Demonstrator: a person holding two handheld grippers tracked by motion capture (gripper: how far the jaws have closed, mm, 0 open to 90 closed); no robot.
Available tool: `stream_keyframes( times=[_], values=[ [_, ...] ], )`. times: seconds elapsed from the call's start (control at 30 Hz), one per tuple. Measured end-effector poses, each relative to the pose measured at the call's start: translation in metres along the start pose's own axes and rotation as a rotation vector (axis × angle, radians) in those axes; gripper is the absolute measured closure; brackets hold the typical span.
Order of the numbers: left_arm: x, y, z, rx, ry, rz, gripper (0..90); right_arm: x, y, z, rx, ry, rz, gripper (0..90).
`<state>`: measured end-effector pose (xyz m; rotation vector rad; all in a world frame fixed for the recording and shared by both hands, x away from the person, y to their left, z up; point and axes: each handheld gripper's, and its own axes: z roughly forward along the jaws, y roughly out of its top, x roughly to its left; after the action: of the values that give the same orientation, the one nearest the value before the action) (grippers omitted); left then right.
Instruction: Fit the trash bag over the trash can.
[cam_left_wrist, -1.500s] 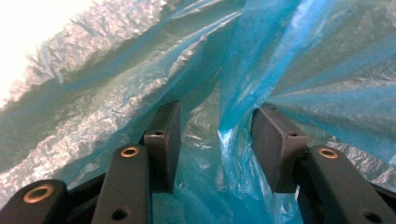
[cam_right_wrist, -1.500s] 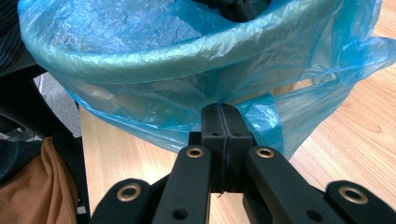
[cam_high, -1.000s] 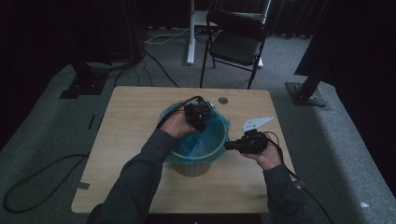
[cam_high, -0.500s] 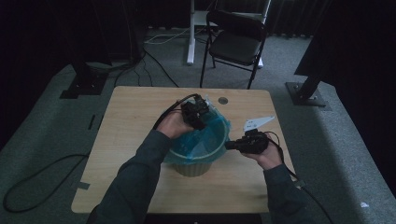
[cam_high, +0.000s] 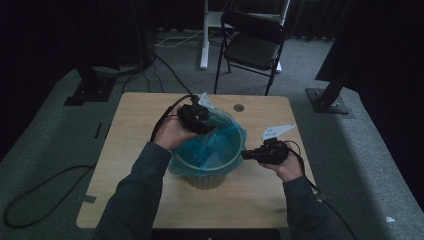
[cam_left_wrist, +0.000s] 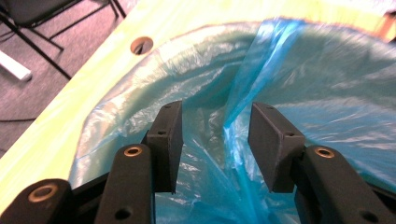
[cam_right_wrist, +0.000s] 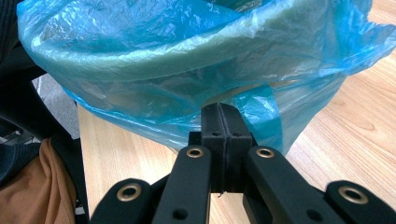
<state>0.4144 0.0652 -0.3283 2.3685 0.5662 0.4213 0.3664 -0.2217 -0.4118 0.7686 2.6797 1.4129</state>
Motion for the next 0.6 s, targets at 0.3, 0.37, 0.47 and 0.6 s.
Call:
stream_keyframes(
  times=[0.3, 0.37, 0.47, 0.6],
  values=[
    [0.004, -0.008, -0.025, -0.129, -0.002, -0.038, 54.8, -0.001, 0.0, -0.003, -0.011, -0.005, 0.002, 89.8],
    [0.005, -0.01, -0.03, -0.157, 0.001, -0.055, 54.8, -0.001, 0.0, -0.003, -0.011, -0.005, 0.002, 89.8],
    [0.008, -0.015, -0.04, -0.205, 0.012, -0.084, 54.8, -0.001, 0.0, -0.002, -0.008, -0.003, 0.004, 89.8],
    [0.012, -0.02, -0.047, -0.24, 0.011, -0.115, 54.8, -0.001, 0.0, -0.002, -0.009, -0.003, 0.004, 89.8]
  ],
)
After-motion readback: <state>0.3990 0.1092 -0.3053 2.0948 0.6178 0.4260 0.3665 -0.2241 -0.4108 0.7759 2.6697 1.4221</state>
